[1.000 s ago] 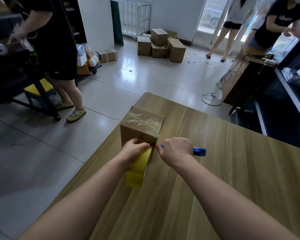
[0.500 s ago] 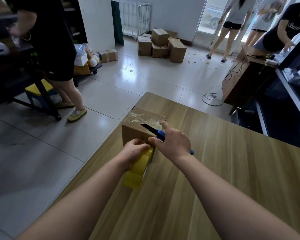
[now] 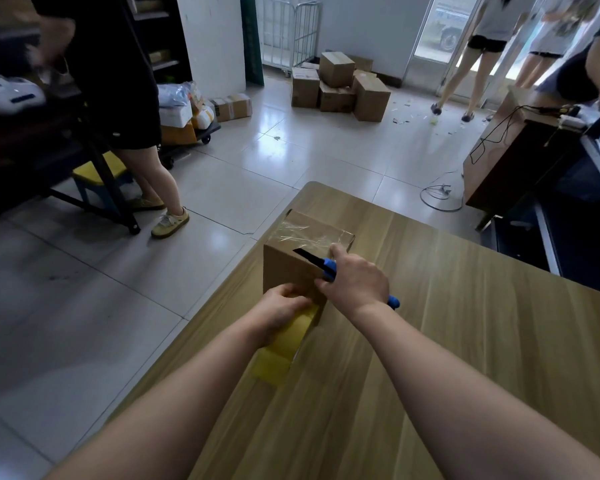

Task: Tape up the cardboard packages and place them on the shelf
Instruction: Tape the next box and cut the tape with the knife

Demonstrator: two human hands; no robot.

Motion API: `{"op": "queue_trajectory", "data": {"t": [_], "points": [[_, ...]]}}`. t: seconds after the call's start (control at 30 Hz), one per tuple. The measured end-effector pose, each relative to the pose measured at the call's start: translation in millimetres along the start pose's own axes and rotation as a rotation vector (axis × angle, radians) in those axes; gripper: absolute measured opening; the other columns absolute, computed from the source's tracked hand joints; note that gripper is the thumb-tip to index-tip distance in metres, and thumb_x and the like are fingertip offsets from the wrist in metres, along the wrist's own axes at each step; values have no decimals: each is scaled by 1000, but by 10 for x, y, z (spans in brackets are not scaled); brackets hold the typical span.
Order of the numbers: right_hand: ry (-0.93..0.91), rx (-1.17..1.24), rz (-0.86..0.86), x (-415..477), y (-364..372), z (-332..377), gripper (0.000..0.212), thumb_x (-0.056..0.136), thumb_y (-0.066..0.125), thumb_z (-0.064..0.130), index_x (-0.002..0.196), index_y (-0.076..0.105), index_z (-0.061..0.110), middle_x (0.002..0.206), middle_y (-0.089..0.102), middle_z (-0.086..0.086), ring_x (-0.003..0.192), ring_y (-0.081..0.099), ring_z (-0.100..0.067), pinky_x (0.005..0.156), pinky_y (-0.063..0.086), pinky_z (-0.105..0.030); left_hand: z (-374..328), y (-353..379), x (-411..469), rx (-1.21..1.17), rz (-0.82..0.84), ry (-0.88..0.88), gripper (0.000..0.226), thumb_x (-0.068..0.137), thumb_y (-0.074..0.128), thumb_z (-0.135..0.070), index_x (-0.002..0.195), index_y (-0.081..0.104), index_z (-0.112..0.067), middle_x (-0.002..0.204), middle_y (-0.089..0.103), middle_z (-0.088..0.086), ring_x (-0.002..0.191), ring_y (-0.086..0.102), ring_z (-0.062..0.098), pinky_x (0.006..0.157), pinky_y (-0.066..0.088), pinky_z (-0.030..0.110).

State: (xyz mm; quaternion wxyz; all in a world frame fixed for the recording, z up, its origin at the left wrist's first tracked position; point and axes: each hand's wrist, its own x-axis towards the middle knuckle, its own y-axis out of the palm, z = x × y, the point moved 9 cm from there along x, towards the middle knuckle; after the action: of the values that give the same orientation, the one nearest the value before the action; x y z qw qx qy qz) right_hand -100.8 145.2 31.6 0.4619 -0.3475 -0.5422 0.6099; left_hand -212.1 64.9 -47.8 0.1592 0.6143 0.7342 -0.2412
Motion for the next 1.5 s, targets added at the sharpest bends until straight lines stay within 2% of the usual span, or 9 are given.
{"op": "queue_trajectory", "data": {"t": [0.13, 0.3, 0.53, 0.67, 0.77, 1.07, 1.23, 1.37, 1.5], "points": [[-10, 57, 20, 10, 55, -30, 42, 88, 66, 41, 124, 46, 31, 102, 64, 3, 80, 56, -20, 64, 45, -30, 17, -81, -19, 77, 26, 10, 42, 96, 56, -21, 137, 46, -16, 118, 53, 2, 88, 52, 9, 78, 44, 23], [9, 157, 37, -58, 55, -126, 73, 86, 65, 52, 147, 30, 32, 102, 60, 5, 92, 63, -22, 69, 48, -31, 93, -319, 2, 226, 14, 60, 29, 96, 55, -23, 125, 51, -19, 132, 49, 3, 108, 49, 15, 91, 44, 30], [-144, 223, -78, -326, 22, -136, 33, 88, 57, 53, 96, 42, 25, 76, 53, 8, 62, 54, -18, 56, 35, -26, 407, -576, -34, 732, -141, 62, 23, 97, 53, -33, 119, 53, -28, 105, 55, -6, 80, 54, 7, 66, 47, 19], [-275, 29, 144, -475, 360, -82, 45, 87, 41, 73, 91, 46, 29, 81, 56, 8, 68, 54, -13, 62, 43, -27, 559, -677, -91, 962, -244, 76, 24, 96, 52, -40, 118, 51, -34, 98, 57, -4, 83, 56, 11, 71, 53, 27], [-191, -33, 354, -626, 708, -228, 51, 90, 30, 74, 97, 49, 27, 87, 60, 4, 78, 59, -17, 73, 51, -34, 652, -670, -155, 1038, -251, 115, 26, 96, 52, -39, 122, 50, -35, 97, 52, -4, 85, 56, 11, 70, 52, 26], [-80, -179, 811, -1160, 1443, -539, 49, 88, 60, 57, 120, 56, 19, 117, 61, -3, 108, 61, -24, 89, 52, -37, 1082, -585, -132, 1292, -65, 41, 45, 99, 49, -27, 141, 40, -40, 132, 42, 6, 125, 45, 22, 96, 47, 33], [-159, -329, 884, -1357, 1591, -530, 52, 90, 62, 49, 129, 55, 15, 125, 60, -7, 113, 59, -27, 89, 52, -38, 969, -589, -56, 1533, -112, -70, 40, 102, 38, -36, 141, 39, -48, 141, 36, 9, 138, 26, 30, 108, 27, 49], [-168, -423, 896, -1403, 1627, -510, 55, 89, 66, 47, 131, 56, 13, 130, 59, -8, 119, 58, -30, 79, 49, -38, 870, -489, -8, 1665, -86, -36, 40, 104, 33, -29, 138, 46, -46, 162, 4, 6, 148, -2, 33, 114, -4, 60], [-171, -456, 883, -1393, 1642, -516, 43, 93, 65, 37, 128, 59, 12, 130, 60, -9, 118, 58, -29, 79, 48, -37, 567, -303, -41, 1727, -122, 190, 35, 99, 47, -25, 129, 56, -39, 140, 45, 3, 137, 31, 27, 116, 10, 55]]}}
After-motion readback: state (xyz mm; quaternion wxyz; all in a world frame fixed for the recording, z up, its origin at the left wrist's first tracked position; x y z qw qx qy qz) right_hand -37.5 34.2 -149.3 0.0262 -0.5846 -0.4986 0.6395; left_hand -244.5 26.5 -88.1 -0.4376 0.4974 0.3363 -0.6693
